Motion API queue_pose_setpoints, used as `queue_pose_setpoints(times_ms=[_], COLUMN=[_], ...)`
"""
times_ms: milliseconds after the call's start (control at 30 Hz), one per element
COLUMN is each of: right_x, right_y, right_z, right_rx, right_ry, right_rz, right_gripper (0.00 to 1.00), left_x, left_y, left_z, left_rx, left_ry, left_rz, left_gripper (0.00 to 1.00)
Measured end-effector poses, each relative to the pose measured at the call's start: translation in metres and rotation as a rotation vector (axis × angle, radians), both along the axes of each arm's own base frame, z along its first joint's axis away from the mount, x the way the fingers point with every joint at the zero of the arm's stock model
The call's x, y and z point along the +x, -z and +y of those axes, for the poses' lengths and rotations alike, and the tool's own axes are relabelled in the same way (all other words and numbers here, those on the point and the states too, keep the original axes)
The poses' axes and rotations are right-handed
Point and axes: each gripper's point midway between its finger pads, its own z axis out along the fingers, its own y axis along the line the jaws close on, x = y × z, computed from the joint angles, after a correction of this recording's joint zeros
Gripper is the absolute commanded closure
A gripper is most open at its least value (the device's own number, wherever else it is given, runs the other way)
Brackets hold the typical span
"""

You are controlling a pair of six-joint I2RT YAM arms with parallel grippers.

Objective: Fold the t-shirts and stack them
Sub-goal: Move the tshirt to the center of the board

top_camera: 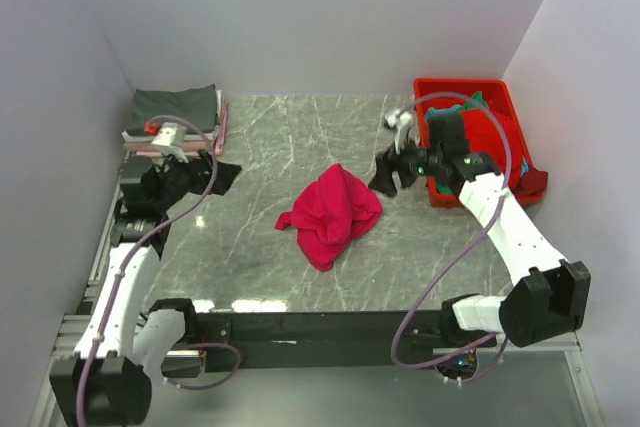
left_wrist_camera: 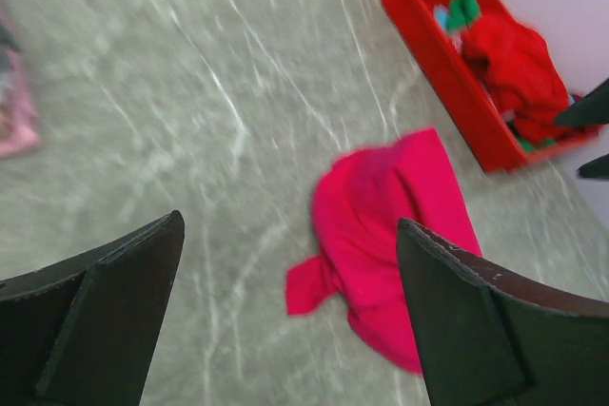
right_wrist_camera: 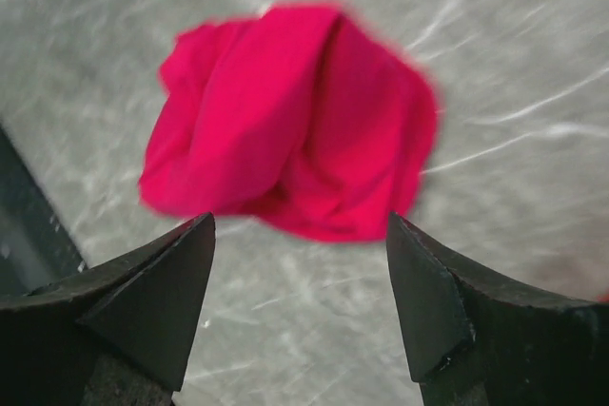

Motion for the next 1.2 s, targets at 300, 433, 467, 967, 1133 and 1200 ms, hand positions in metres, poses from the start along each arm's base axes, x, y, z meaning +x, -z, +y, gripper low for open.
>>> queue_pose_setpoints(times_ms=[300,433,467,967,1133,1200], right_x=[-0.065,-0.062,-0.063,-0.067,-0.067,-0.068], right_y=[0.047,0.033,0.034,0.028,0.028,0.027], right_z=[-0.012,-0.014,-0.014,-0.011,-0.011,-0.01], right_rx=[0.097,0.132,0.135,0.157,0.158,0.164], right_ry=[-0.131,-0.141,-0.144,-0.167,-0.173,-0.182], right_rz=[0.086,0.031,0.034,0.025,0.022,0.021], right_gripper=[0.21,0.22,0.22,0.23,0.23,0.23], left_x=[-0.021,-0.056,-0.062,-0.054,-0.045,-0.042], left_y=[0.099,0.142,0.148,0.221,0.216,0.216], left_z=[-0.099,-0.124,-0.127,-0.114,-0.121,-0.127], left_rx=[0.123,0.282,0.313,0.637,0.645,0.648], left_ry=[0.295,0.361,0.371,0.255,0.248,0.254], left_rz=[0.413,0.539,0.55,0.725,0.7,0.695], left_gripper=[0.19,0.22,0.25,0.52,0.54,0.54])
